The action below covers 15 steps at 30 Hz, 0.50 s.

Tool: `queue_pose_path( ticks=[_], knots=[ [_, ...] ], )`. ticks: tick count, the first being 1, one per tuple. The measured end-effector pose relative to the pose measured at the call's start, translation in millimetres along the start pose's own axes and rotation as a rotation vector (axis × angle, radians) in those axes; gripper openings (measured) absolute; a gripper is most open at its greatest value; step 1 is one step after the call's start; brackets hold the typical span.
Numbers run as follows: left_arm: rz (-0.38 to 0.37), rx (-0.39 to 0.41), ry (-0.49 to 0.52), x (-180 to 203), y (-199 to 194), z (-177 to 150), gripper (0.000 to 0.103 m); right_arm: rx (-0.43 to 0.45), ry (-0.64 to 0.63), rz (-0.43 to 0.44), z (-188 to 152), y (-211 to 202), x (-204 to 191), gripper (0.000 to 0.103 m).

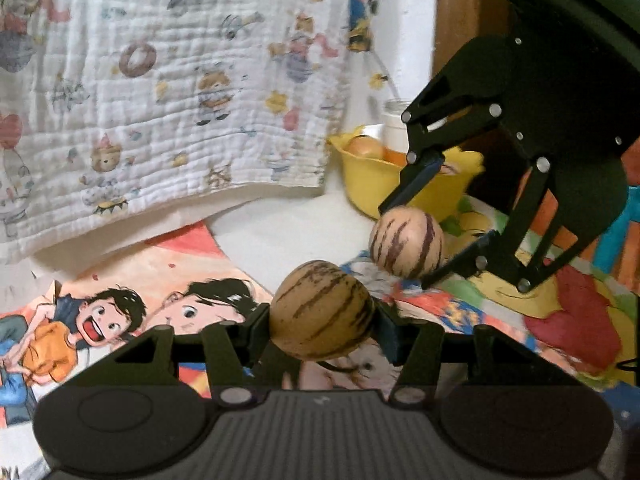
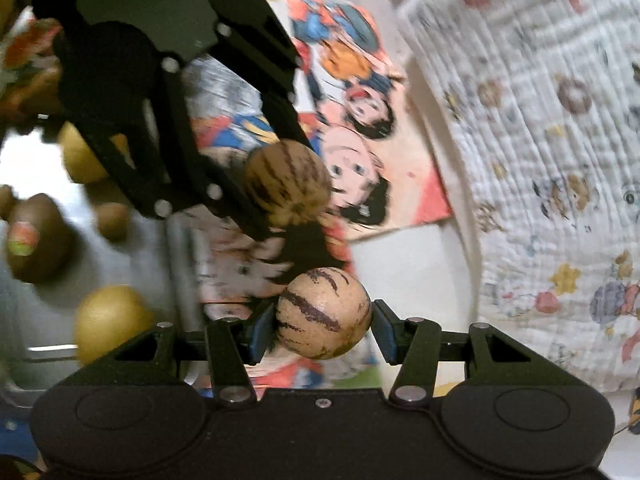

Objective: Organize fruits
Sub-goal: 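Carry both striped melons over the metal tray and lower them in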

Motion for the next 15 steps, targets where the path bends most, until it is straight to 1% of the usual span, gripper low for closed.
queue_pose_path(
  ticks=[4,7,15],
  knots=[
    [-0.03,-0.002,0.006,16,-13,-11,0.059,0.051,0.01,0.019,2,-19,-28,0.054],
    [-0.048,-0.01,0.026,26,-23,-19,0.059,0.072,0.004,0.028,1,-32,-52,0.054],
    [-0.05,-0.066,0.071,41,-26,-38,0.059,0.109,0.004,0.074,-4,-55,-114,0.054]
  ],
)
Point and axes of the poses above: each gripper's, at about its wrist camera, not at the fingertips, and y roughly the way its jaws point, x to its right, z to its top, the point moved 1 cm from there along y, roughly the way its jaws point, and after that the axes turned 15 degrees about -y, right-handed, at the moved point
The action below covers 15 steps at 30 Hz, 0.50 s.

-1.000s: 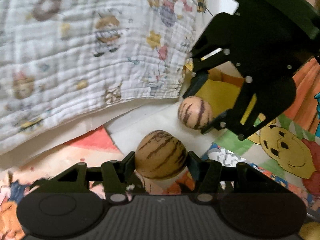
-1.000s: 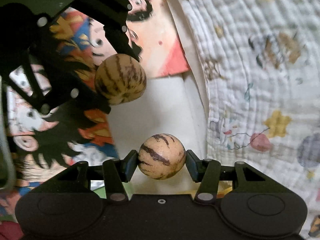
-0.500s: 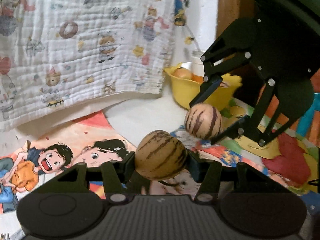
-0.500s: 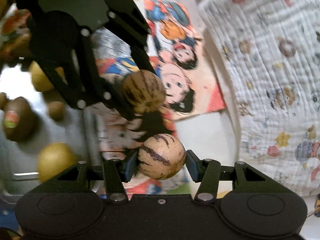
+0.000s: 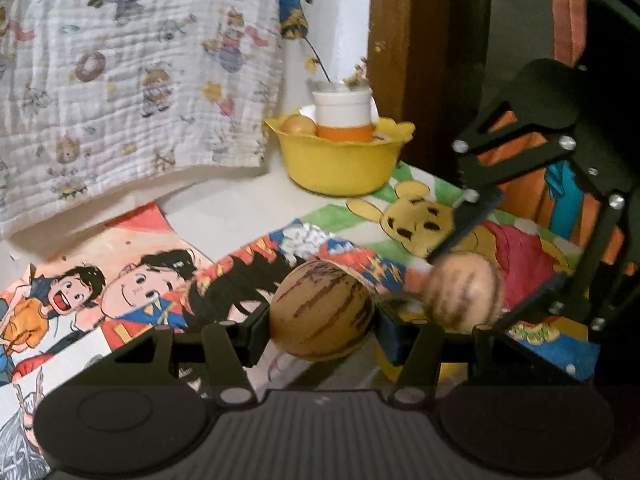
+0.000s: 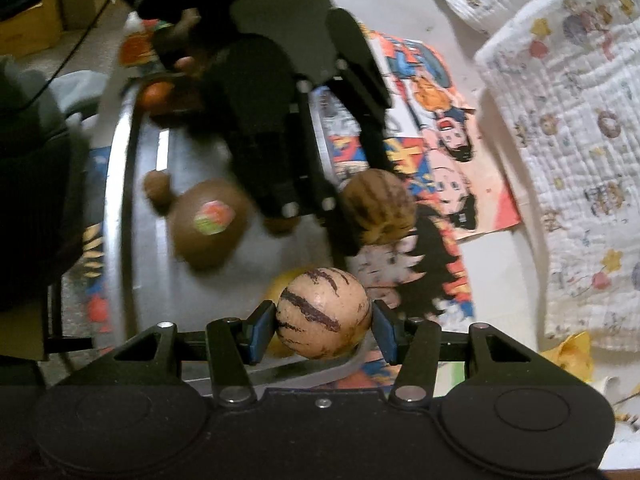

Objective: Organize fruits
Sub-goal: 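Carry both striped melons over the metal tray and lower them in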

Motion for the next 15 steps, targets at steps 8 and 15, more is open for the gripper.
queue_pose_path(
  ticks=[8,15],
  knots=[
    [0.035,-0.08,0.042,7,8,-9,0.059,0.068,0.018,0.07,1,-1,-40,0.054],
    [0.06,-0.127,0.062,7,13,-13,0.06,0.082,0.025,0.064,1,11,-55,0.054]
  ],
)
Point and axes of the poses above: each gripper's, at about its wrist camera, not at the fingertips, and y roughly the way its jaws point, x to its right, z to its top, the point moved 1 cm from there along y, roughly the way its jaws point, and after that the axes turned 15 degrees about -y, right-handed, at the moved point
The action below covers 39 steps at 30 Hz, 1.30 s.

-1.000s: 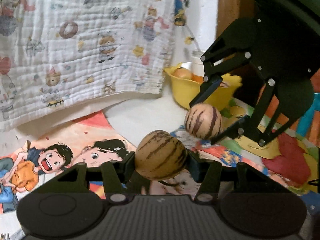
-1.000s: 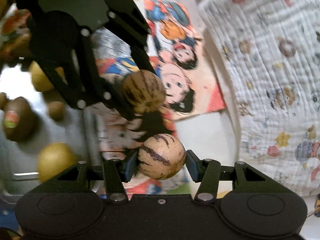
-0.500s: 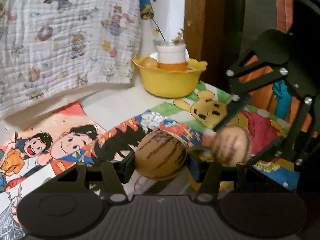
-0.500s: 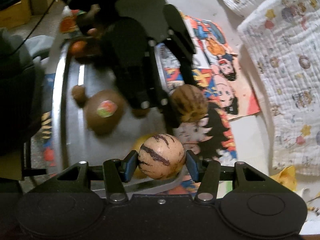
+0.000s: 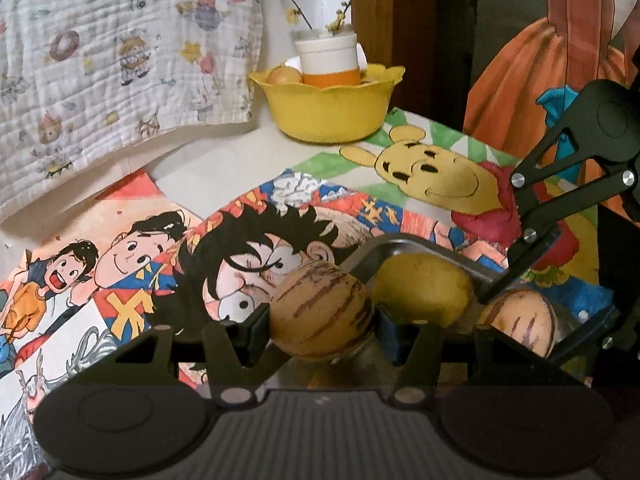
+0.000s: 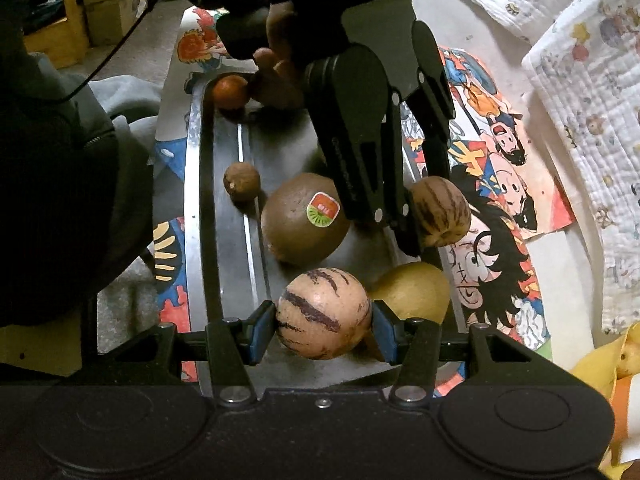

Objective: Organize fruits
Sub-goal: 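Carry both striped melons over the metal tray and lower them in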

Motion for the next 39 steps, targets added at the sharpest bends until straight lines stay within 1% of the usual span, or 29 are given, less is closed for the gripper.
queue_pose_path(
  ticks=[7,11,18,25,33,39],
  knots=[
    [0.026,-0.051,0.013,2,8,2,0.06,0.008,0.039,-0.017,-5,8,-7,0.054],
    [0.021,-0.061,-0.002,2,11,4,0.06,0.03,0.081,-0.034,-8,11,-8,0.054],
    [0.038,-0.088,-0.008,4,16,5,0.06,0.053,0.146,-0.065,-14,11,-9,0.054],
    [0.041,-0.111,0.005,6,18,4,0.06,0.055,0.17,-0.092,-13,11,-12,0.055],
    [0.049,-0.109,0.01,7,17,4,0.061,0.047,0.199,-0.12,-13,11,-15,0.055],
    [0.064,-0.099,0.009,7,14,4,0.063,0.045,0.245,-0.147,-14,10,-17,0.055]
  ],
)
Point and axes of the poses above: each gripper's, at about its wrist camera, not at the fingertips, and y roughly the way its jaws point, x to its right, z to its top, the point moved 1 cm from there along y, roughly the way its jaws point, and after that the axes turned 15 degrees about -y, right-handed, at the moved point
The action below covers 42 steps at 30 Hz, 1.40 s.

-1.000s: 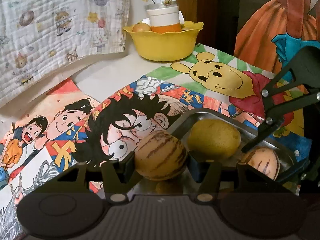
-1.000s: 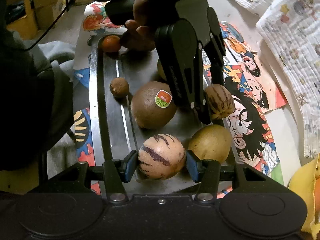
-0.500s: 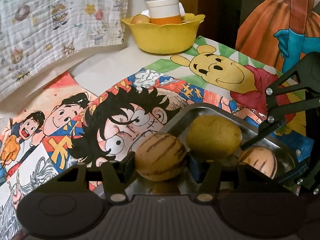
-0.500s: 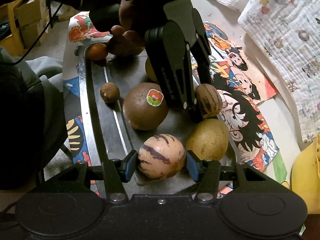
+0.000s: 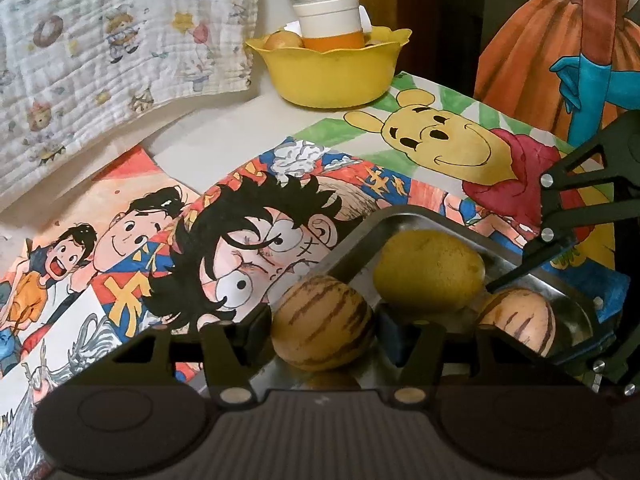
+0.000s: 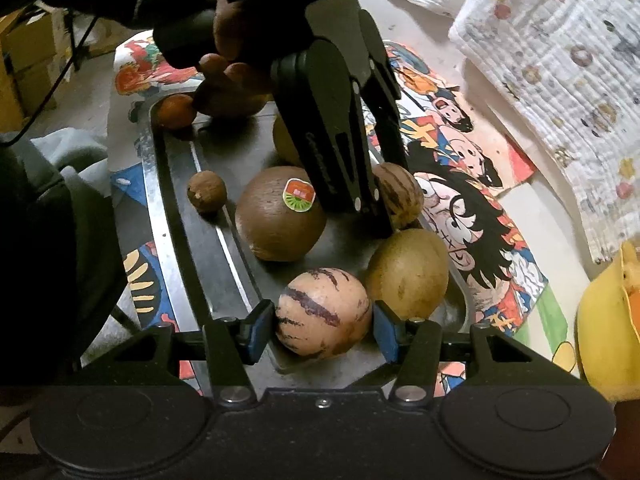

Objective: Organize fruits
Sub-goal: 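Carry both striped melons over the metal tray and lower them in, then open both grippers to release the melons and lift away from the tray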

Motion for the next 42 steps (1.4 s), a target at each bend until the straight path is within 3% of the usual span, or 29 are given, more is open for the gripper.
queue_pose_path(
  ticks=[8,23,42],
  knots=[
    [0.024,0.026,-0.024,-2,-9,-2,0.073,0.011,0.058,-0.049,-1,-2,-6,0.058],
    [0.08,0.17,-0.146,-4,-52,-22,0.1,0.087,0.218,-0.19,2,-14,-30,0.073],
    [0.245,0.418,-0.453,-13,-131,-99,0.103,0.321,0.523,-0.44,15,-54,-56,0.1]
  ],
)
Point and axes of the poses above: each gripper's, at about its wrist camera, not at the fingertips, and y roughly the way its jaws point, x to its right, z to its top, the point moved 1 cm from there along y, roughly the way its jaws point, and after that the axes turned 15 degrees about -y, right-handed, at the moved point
